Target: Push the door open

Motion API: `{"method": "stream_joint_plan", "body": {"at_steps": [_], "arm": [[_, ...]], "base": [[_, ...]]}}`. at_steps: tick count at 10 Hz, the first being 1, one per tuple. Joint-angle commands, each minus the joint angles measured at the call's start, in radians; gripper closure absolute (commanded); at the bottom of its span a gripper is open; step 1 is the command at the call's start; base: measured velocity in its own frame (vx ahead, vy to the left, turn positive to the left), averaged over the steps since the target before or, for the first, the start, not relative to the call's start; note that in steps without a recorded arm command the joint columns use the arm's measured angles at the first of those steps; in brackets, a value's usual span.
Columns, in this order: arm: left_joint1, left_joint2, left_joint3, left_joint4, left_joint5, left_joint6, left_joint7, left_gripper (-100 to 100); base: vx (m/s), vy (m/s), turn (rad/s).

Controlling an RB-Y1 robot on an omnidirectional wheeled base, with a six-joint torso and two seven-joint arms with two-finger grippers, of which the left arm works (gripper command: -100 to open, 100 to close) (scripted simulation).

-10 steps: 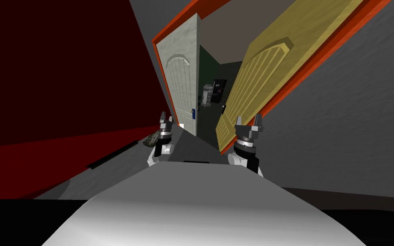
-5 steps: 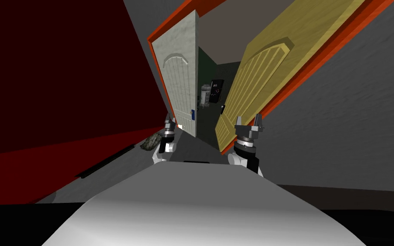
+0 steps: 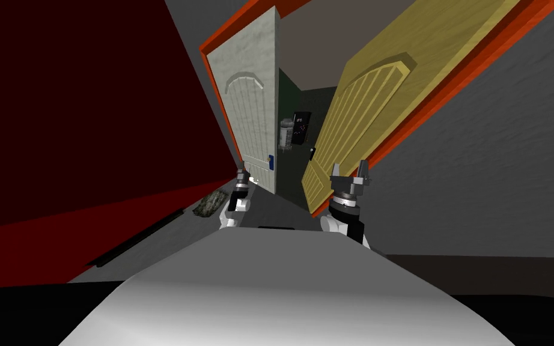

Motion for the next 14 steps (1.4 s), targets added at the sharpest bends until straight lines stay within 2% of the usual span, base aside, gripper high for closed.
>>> {"method": "stream_joint_plan", "body": {"at_steps": [1, 3, 4, 7, 8, 10, 11, 14], "arm": [[-0.014, 0.002, 0.0, 0.032, 0.002, -0.003, -0.001, -100], [-0.053, 0.0, -0.004, 0.091, 0.005, 0.0, -0.003, -100], [-0.053, 0.0, -0.004, 0.104, 0.005, 0.0, -0.003, -100], [-0.112, -0.003, -0.01, 0.202, 0.01, 0.004, -0.008, -100], [-0.112, -0.003, -0.01, 0.211, 0.01, 0.004, -0.008, -100], [-0.151, -0.006, -0.014, 0.279, 0.013, 0.007, -0.011, -100], [-0.151, -0.006, -0.014, 0.283, 0.013, 0.007, -0.011, -100], [-0.208, -0.012, -0.02, 0.388, 0.018, 0.01, -0.015, -100]], "base": [[0.046, 0.064, -0.042], [0.056, 0.068, -0.091], [0.038, 0.068, -0.044], [0.061, 0.092, -0.102], [0.046, 0.079, -0.043], [0.051, 0.08, -0.093], [0.038, 0.073, -0.043], [0.043, 0.088, -0.091]]}}
